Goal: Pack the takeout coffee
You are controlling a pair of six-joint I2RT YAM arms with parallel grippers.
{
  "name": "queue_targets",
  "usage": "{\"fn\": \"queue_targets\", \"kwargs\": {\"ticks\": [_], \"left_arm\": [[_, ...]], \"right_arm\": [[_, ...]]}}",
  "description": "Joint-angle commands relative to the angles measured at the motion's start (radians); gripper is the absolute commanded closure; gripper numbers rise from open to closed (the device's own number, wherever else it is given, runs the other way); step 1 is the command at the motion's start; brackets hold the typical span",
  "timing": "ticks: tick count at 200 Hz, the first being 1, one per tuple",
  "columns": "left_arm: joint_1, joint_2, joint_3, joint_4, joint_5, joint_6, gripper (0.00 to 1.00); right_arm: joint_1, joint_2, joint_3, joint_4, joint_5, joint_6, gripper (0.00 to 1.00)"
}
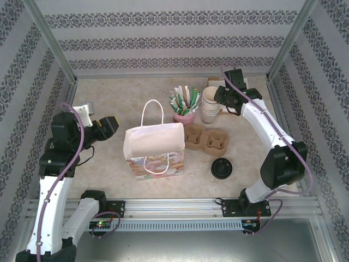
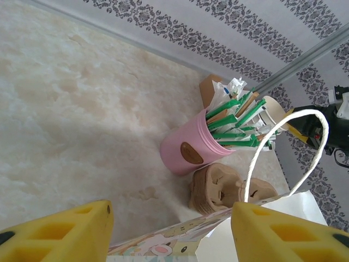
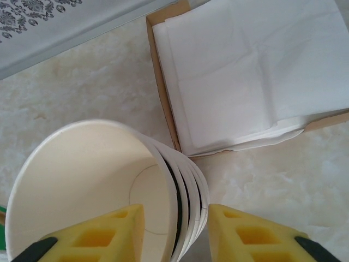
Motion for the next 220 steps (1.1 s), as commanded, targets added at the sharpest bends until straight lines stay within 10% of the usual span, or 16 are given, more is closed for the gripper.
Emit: {"fn": "queue_targets", "kwargs": {"ticks": [1,220], "left_arm": [[0.011,-0.007,-0.009,0.005,0.029,0.008,0.41],[0.011,-0.029,-0.043,0.078,0.032,-0.046,0.42]], "right_arm": [[-0.004,0.011,0.036,0.014,0.027,0.021,0.65],[-0.014,0.025,0.078,-0.009,-0.004,0.104,0.96]]}}
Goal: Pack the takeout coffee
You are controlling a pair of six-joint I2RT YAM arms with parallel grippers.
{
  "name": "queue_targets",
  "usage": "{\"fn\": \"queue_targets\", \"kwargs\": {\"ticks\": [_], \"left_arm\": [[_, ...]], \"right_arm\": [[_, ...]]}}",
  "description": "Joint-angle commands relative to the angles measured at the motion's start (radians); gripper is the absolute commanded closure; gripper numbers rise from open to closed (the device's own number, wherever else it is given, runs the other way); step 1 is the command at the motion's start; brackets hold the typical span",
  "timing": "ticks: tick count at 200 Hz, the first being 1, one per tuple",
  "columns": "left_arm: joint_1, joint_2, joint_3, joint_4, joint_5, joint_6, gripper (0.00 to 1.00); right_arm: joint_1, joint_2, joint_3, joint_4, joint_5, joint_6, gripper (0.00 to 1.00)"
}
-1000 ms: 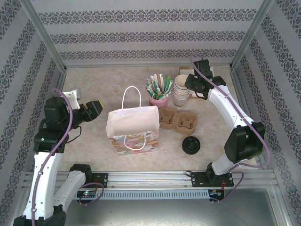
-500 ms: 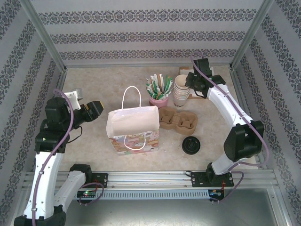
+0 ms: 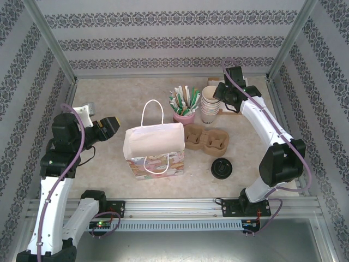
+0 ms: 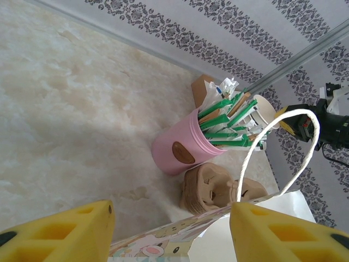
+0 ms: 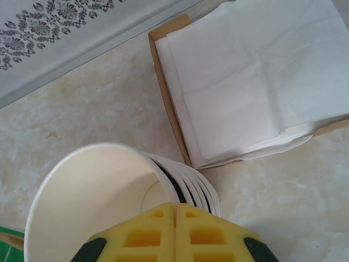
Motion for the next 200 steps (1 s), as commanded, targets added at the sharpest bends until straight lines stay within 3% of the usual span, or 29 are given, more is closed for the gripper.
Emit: {"fn": "queue_targets", "kwargs": {"ticks": [1,109,127,200], "left_arm": [[0.011,-0.017,-0.015,0.042,0.009,-0.012,0.42],[0.011,-0.011,-0.036,0.124,0.044,-0.082,0.45],[0.01,-0.003,-0.007,0.096,0.036,-0.07,0.53],[-0.052,0.102,0.123,0.105,0.039,-0.058,0.65]], "right_arm": [[-0.014,-0.007,0.032,-0.014,-0.017,0.032,0.96],[-0.079,-0.13,0.013,0.056,-0.134,0.092,1.0],[-0.086,-0.152,0.022,0.053,-0.116,0.087,1.0],[-0.11,-0.308,0.085,0.011,-0.167,0.059,1.0]]}}
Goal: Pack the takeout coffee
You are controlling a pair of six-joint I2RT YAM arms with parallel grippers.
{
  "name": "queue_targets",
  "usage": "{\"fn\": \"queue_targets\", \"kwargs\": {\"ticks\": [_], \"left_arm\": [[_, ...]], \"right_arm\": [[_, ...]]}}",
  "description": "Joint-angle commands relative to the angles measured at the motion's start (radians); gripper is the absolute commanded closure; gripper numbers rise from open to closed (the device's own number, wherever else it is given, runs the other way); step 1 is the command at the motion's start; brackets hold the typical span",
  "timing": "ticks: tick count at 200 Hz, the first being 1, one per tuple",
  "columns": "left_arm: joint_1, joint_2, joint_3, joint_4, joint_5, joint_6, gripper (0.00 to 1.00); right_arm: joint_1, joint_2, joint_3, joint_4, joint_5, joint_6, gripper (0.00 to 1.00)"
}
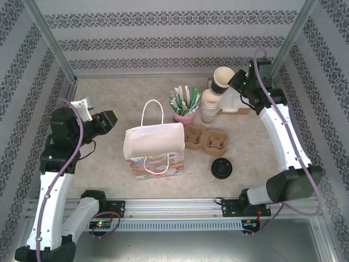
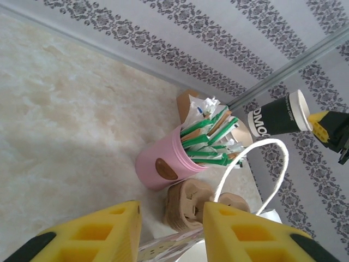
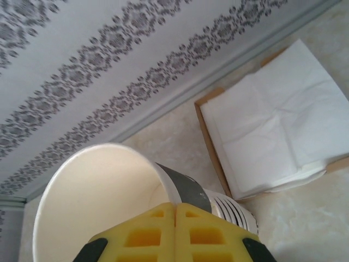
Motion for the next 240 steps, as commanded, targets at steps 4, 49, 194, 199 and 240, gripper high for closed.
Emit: {"fn": "queue_targets", "kwargs": {"ticks": [4,49,194,199,240], "left_arm": [[-0.05,0.054,0.077,0.039,0.019,-0.002,0.66],[-0.294,0.188,0.235,0.033,-0.123,0.085,0.66],[-0.683,0.292,0.275,0.017,-0.251,0.136,0.64],[-0.684,0.288,0.271,0.018,-0.259,0.135,0.64],[-0.687,0.272,0.258,0.013,-0.298,0.138,0.64]], "right_arm": [[-0.001,-0.109,0.033,-0.025,-0.029,-0.014,1.0],[0.05,-0.292,-0.003,-0.128,-0.034,-0.037,1.0],[0.553,-0.667,-0.472,-0.427,0.177,0.152,1.0],[0.571,-0.666,-0.49,-0.418,0.181,0.161,1.0],[0.676,-0.615,-0.576,-0.332,0.207,0.21,1.0]]}}
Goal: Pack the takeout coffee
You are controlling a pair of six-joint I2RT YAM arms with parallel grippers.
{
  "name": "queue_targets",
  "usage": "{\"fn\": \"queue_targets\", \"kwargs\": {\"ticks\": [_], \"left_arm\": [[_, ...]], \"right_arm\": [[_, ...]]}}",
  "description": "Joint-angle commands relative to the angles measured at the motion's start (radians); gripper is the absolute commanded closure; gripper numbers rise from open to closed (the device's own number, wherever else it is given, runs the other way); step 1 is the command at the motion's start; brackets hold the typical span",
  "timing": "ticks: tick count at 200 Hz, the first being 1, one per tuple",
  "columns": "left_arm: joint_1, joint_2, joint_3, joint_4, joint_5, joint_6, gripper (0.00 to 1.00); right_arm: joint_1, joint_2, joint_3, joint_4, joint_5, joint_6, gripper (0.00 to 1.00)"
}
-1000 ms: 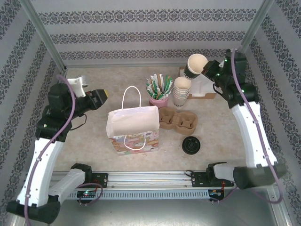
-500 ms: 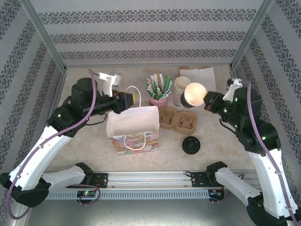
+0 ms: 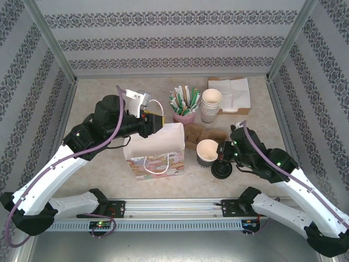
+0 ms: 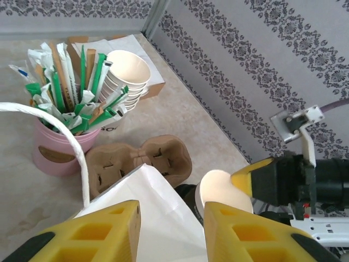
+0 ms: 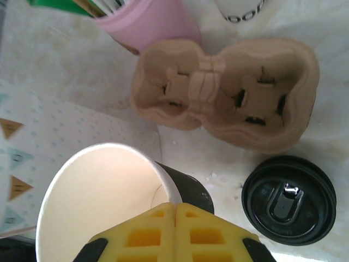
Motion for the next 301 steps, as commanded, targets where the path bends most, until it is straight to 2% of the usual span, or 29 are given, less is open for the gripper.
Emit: {"fn": "queue_targets", "kwargs": {"ticks": [1,72,120,183,224,301], "left_arm": [[-0.012,-0.017,-0.01,0.006,-0.048,0.025,0.64],[-0.012,-0.046,-0.006,-0.003,-0.078,0.024,0.63],[-0.015,-0.052,-0.007,-0.006,-0.074,0.007,0.62],[-0.015,-0.056,-0.006,-0.008,-0.073,0.011,0.62],[-0.015,-0.056,-0.016,-0.001,-0.068,0.01,0.62],[-0.015,-0.062,-0.032,-0.014,-0.077,0.008,0.61]], "right_arm": [[0.045,0.022,-0.039,0.072,0.056,0.062,1.0],[0.138,0.149,-0.096,0.302,0.057,0.105,1.0],[0.171,0.213,-0.106,0.384,0.059,0.125,1.0],[0.171,0.171,-0.203,0.281,0.155,0.133,1.0],[0.172,0.135,-0.304,0.344,0.153,0.142,1.0],[0.172,0.125,-0.358,0.355,0.152,0.12,1.0]]}}
